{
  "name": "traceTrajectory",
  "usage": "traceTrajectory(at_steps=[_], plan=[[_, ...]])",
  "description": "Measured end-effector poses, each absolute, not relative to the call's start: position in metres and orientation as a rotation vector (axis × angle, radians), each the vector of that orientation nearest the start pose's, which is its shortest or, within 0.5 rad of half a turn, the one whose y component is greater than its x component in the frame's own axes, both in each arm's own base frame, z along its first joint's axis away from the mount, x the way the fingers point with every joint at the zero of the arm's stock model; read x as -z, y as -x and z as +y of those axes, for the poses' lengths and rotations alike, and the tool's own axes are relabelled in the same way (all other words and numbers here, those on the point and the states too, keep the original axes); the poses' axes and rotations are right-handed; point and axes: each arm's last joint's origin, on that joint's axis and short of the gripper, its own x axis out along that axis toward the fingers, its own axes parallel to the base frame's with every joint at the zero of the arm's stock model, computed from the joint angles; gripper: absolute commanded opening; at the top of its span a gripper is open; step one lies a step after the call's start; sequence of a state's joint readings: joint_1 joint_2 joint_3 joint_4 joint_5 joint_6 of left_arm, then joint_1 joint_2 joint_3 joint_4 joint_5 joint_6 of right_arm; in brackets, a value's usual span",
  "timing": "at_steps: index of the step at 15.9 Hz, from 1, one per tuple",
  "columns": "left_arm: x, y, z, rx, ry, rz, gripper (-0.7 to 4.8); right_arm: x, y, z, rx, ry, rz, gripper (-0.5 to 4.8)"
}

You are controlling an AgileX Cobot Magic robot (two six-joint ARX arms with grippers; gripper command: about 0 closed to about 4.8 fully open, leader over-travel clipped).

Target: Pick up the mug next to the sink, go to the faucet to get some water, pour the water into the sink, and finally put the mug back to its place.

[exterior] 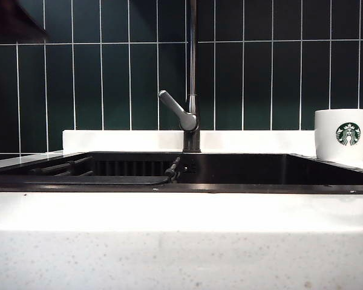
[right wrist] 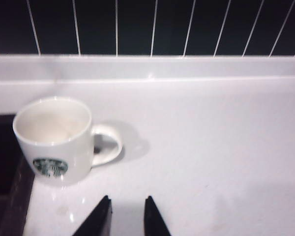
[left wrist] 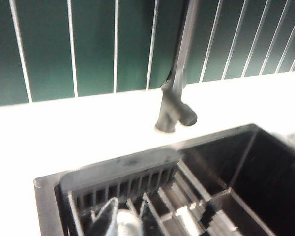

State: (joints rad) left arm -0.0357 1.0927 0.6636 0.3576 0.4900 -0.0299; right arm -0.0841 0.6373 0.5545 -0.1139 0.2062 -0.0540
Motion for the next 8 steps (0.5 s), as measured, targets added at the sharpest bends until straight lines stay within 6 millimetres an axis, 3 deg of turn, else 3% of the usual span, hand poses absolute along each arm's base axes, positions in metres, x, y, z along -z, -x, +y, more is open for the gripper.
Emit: traceTrajectory(at_steps=[2, 7, 8], plan=[[-0.275, -0.27, -0.024, 0.542, 0.065, 0.152, 0.62, -0.263, -0.174, -0.02, 0.266, 0.072, 0.31, 1.62], [-0.259, -0.296, -0.029, 0.563, 0.035, 0.092, 0.85, -0.231, -0.217, -0.023, 0.225, 0.067, 0.334, 1.78], [-0.256, -0.301, -0.03, 0.582, 0.03, 0.065, 0.89, -0.224, -0.225, -0.023, 0.216, 0.066, 0.328, 2.04]])
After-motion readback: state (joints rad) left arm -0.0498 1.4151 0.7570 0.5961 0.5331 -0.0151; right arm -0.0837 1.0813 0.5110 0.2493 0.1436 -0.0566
